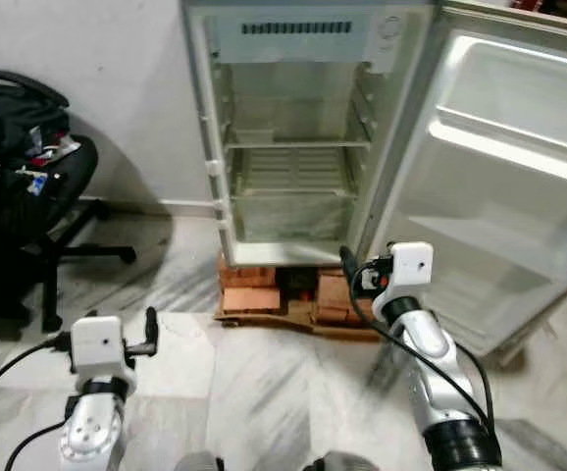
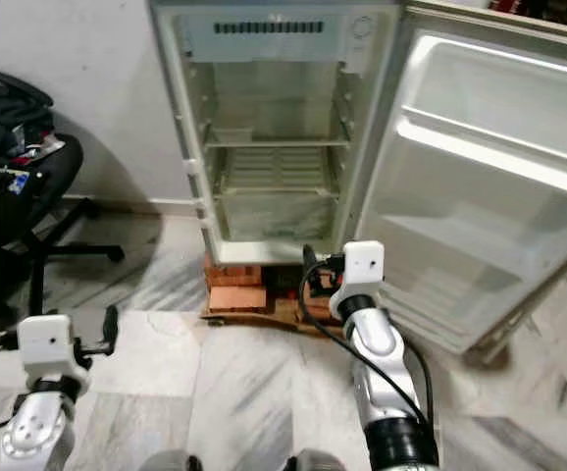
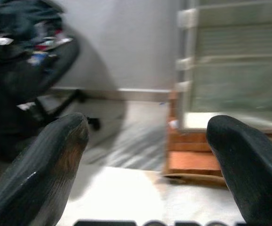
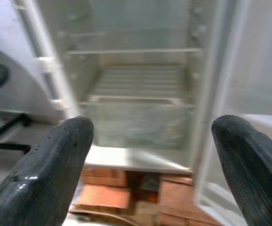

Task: Restocking fridge

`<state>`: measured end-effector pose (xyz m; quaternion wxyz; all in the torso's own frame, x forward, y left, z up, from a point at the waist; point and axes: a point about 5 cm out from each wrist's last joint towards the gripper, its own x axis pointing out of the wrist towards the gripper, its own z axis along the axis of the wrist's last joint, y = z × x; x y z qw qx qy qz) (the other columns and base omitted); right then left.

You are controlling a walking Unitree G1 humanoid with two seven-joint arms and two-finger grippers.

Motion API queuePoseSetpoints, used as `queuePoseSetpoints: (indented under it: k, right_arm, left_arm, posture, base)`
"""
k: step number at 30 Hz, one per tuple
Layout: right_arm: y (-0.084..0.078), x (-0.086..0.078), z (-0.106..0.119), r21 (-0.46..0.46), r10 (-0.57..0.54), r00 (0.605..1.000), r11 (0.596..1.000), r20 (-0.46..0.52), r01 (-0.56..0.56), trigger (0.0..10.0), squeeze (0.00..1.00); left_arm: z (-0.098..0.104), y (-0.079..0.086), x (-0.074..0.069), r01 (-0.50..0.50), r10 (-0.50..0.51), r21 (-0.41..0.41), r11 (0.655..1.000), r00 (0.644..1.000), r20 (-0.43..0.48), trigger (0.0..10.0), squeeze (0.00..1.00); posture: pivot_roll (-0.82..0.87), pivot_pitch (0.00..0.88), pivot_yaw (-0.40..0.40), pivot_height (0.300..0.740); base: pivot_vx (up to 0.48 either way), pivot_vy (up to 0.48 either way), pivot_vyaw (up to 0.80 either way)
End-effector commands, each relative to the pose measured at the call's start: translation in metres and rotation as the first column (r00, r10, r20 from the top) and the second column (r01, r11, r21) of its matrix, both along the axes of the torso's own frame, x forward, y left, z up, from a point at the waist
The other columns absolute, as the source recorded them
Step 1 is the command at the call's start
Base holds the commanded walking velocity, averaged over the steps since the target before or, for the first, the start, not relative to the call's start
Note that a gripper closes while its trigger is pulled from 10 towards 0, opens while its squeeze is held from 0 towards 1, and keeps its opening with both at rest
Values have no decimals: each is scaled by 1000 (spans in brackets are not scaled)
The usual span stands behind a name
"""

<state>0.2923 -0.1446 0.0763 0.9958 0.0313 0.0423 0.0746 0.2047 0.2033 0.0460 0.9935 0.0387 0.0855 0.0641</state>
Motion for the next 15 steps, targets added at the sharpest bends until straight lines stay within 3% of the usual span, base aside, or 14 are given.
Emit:
queuePoseSetpoints:
  k: [1,15]
  right_arm:
    - [4,1,3,4,14,1000,1000,8,-14,10000,0]
    - [7,3,0,-1,26,1000,1000,-8,-26,10000,0]
  left_arm:
    - [-1,3,-2,-9,9,5,1000,1000,-7,10000,0]
    - [-2,3,-2,-16,16,0,1000,1000,-10,10000,0]
  posture:
    - [45,61,-5,735]
    - [50,65,-9,735]
  base:
    - [0,0,0]
    - [0,0,0]
